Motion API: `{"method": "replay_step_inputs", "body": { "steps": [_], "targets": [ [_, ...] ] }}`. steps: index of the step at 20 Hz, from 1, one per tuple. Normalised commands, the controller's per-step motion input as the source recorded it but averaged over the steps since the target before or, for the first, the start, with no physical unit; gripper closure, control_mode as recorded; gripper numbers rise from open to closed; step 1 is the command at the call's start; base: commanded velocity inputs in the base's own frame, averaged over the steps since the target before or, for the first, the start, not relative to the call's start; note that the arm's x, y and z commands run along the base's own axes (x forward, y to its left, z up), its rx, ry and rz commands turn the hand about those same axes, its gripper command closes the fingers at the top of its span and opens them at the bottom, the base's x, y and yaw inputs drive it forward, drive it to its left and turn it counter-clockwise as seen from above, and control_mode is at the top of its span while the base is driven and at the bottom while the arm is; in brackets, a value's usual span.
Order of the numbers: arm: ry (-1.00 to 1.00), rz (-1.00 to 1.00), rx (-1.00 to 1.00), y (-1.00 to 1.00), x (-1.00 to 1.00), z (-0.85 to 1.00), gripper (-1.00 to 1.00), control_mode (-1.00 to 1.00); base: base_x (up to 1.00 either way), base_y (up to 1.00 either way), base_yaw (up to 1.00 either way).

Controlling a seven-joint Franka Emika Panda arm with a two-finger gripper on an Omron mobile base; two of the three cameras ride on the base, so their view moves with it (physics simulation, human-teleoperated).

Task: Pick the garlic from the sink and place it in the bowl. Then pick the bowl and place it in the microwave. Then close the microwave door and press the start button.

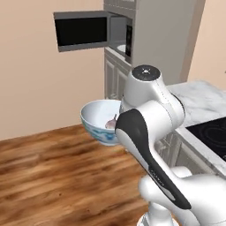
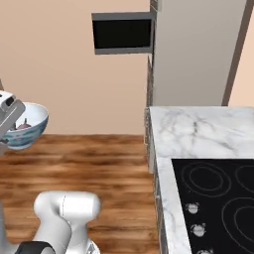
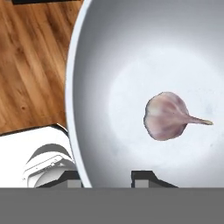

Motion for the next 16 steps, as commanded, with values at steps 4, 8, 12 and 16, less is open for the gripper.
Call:
{"method": "replay_step_inputs", "body": {
  "steps": [4, 8, 12, 16],
  "targets": [
    [0.00, 0.00, 0.00, 0.00, 0.00, 0.00, 1.00, 1.00, 1.00, 0.07, -0.14],
    [0.00, 0.00, 0.00, 0.00, 0.00, 0.00, 1.00, 1.00, 1.00, 0.06, -0.20],
    [0.00, 0.00, 0.00, 0.00, 0.00, 0.00, 1.00, 1.00, 1.00, 0.02, -0.26],
    [0.00, 0.00, 0.00, 0.00, 0.00, 0.00, 1.00, 1.00, 0.94, 0.08, -0.47]
  ]
}}
